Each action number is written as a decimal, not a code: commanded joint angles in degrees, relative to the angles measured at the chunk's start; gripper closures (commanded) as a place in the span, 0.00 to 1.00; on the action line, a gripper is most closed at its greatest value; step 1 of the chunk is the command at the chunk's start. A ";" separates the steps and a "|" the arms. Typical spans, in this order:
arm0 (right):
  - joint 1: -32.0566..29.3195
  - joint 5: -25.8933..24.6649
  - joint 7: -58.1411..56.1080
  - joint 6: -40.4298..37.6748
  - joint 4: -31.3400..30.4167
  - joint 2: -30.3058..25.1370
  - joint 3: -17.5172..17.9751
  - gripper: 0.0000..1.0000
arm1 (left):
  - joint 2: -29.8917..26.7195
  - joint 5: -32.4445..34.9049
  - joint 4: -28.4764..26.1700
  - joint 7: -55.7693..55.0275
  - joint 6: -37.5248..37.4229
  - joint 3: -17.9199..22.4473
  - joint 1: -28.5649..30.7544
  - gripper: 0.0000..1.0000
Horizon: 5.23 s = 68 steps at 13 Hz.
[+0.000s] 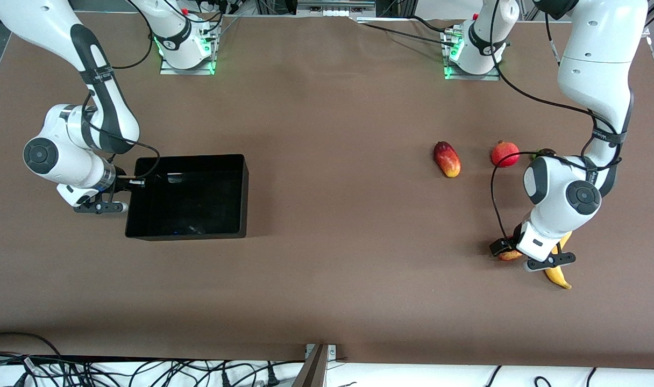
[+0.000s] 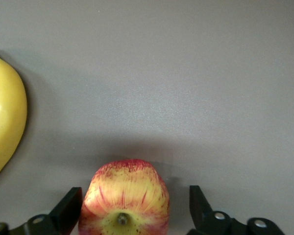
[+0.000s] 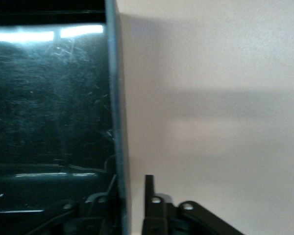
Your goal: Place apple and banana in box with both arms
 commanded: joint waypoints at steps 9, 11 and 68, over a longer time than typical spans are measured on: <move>15.15 6.64 9.59 -15.55 19.74 0.61 4.73 1.00 | -2.72 0.14 -1.30 -3.38 -2.65 -1.64 -0.59 1.00; 21.03 7.16 18.55 -14.85 21.94 3.33 4.73 1.00 | -7.02 0.14 -1.30 -4.00 -11.25 -1.73 -2.60 1.00; 6.03 1.01 12.26 -37.79 23.10 -20.91 2.53 0.00 | -1.52 6.28 14.62 24.73 -36.39 12.06 -7.29 0.00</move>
